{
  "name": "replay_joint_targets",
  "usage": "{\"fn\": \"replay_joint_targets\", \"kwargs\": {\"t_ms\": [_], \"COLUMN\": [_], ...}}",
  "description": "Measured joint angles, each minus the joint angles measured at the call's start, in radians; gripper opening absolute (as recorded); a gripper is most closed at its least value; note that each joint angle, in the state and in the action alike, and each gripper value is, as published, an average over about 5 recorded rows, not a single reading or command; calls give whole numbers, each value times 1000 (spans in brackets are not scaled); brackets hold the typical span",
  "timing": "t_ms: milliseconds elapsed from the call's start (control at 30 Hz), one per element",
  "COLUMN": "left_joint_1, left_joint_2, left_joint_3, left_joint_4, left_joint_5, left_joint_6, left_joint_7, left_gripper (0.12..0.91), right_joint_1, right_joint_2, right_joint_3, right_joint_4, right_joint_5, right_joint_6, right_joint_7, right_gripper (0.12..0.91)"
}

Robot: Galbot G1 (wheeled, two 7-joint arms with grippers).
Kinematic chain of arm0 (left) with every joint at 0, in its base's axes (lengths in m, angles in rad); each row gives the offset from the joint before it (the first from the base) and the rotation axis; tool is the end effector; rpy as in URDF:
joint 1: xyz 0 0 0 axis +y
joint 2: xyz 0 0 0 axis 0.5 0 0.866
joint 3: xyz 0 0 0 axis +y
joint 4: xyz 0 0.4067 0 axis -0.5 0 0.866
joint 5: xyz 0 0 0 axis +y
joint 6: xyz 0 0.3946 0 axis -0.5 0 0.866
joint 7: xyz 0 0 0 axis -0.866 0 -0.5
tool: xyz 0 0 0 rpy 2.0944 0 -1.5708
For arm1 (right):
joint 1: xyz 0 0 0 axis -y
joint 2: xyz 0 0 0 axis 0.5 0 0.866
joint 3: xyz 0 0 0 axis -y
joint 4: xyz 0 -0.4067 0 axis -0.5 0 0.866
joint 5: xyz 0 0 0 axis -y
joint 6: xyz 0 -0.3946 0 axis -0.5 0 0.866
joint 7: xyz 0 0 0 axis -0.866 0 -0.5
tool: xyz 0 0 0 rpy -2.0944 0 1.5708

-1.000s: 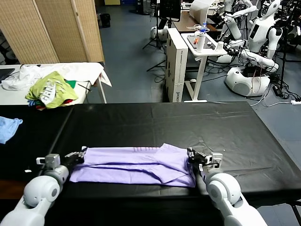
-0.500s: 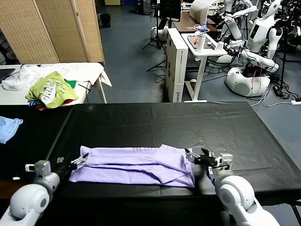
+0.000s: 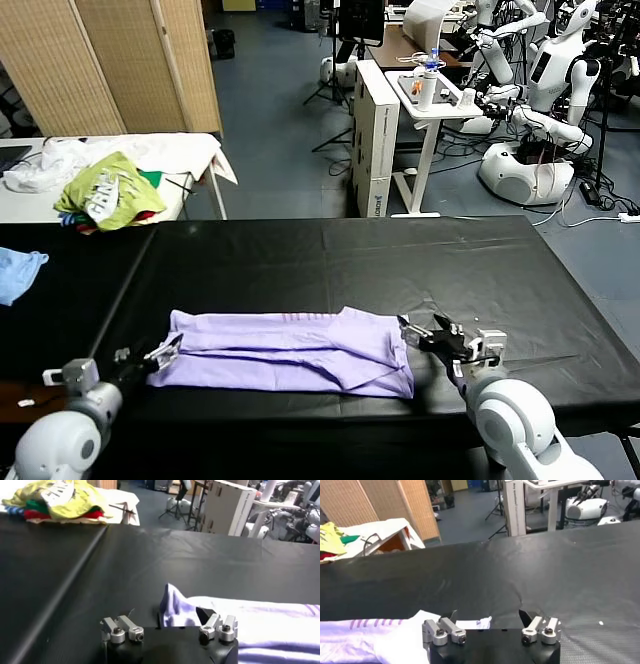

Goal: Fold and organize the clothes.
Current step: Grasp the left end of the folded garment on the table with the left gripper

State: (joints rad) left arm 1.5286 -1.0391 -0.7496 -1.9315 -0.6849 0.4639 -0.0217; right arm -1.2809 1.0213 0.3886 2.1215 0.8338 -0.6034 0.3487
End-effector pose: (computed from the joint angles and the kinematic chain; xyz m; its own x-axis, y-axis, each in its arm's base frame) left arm 0.2316 0.2069 -0.3337 -0.8665 0.0266 0.4984 -0.0271 0.9946 -0.1001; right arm 0.2791 -0.0660 -0.2663 -0.8638 -0.1914 0.4661 -0.1234 0.9772 0.1726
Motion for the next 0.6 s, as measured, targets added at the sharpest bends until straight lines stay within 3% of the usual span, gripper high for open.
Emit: {"fn": "replay_joint_targets", "kwargs": {"t_ms": [467, 600], "left_joint_1": [16, 13], "left_joint_2": [-72, -78], "left_joint_3": [18, 26], "left_joint_4": [-36, -43], "left_joint_5": [34, 37], "left_joint_6": [-4, -2], "left_joint_7": [-5, -5], "left_gripper": [905, 809], "right_joint_1": [-4, -10], "right_joint_2": [4, 9], "right_joint_3": [0, -1], "right_joint_4": [11, 16], "right_joint_5": [1, 0], "right_joint_6": [-1, -1], "right_joint_7": [3, 2], "right_gripper": [907, 907]}}
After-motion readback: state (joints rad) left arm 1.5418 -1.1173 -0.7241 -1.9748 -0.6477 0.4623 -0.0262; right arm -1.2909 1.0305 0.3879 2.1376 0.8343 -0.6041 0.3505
